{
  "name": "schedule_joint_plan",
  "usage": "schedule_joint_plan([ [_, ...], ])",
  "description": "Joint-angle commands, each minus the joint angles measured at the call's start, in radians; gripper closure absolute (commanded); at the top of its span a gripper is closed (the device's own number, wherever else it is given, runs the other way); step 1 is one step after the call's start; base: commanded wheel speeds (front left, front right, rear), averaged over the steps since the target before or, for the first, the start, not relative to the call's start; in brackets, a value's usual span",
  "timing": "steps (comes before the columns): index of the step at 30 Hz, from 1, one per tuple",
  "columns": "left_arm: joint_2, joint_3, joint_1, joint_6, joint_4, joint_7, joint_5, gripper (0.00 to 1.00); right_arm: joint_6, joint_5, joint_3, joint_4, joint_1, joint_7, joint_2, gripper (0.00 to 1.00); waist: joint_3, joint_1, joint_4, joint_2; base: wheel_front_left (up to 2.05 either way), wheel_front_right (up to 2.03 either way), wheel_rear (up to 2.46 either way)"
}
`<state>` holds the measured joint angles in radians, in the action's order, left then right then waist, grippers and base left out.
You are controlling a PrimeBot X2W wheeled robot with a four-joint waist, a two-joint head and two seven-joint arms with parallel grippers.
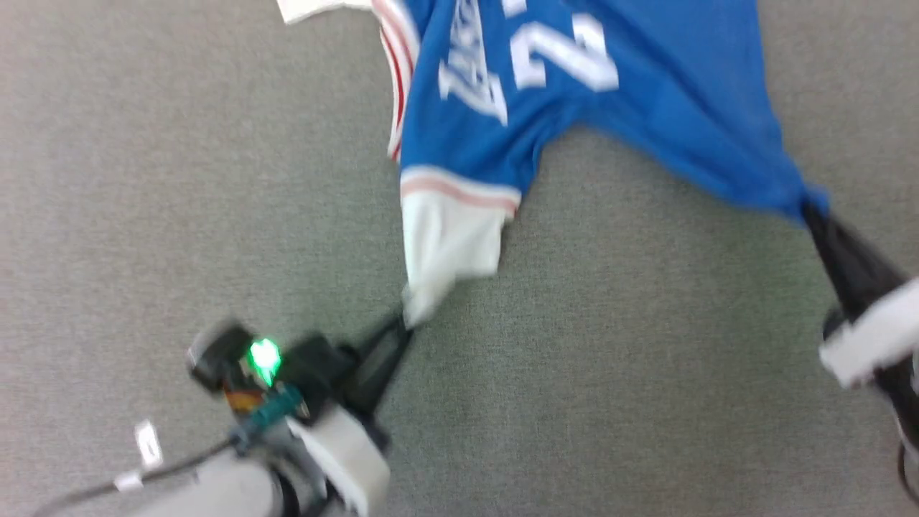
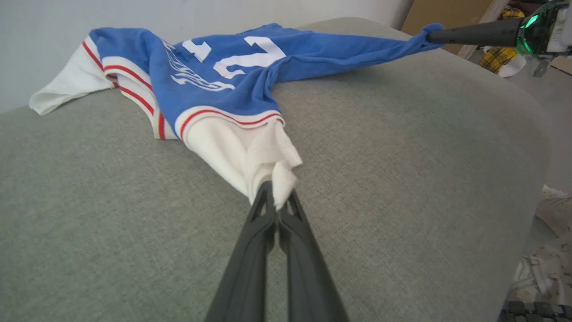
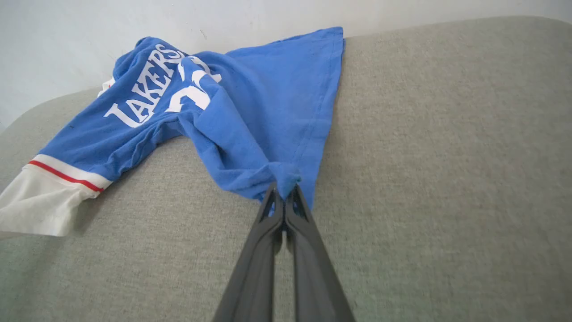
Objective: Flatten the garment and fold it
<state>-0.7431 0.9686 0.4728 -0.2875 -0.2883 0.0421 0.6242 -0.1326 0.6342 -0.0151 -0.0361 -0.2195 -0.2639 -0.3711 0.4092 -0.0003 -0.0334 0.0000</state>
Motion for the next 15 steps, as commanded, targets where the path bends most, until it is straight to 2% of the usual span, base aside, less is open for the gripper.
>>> schedule_joint_plan([
  [1, 0.001, 0.007, -0.018, -0.006, -0.007, -0.005, 0.008, 1.00, 0.002, 0.006, -0.009, -0.004, 0.018, -0.002, 0.004, 1.00, -0.041, 0.0003, 0.007, 0.0000, 0.00, 0.00, 0.00],
  [6, -0.017, 0.046, -0.134, -0.036, -0.017, -0.068, 0.095, 1.00, 0.002, 0.009, -0.070, -0.014, 0.180, -0.034, 0.027, 1.00, -0.087, 0.0003, 0.017, 0.0000, 0.00, 0.00, 0.00],
  [15, -0.066, 0.078, -0.336, -0.089, -0.009, -0.150, 0.276, 1.00, 0.002, 0.030, -0.059, -0.060, 0.393, -0.166, 0.032, 1.00, -0.160, 0.0003, 0.014, 0.0000, 0.00, 0.00, 0.00],
])
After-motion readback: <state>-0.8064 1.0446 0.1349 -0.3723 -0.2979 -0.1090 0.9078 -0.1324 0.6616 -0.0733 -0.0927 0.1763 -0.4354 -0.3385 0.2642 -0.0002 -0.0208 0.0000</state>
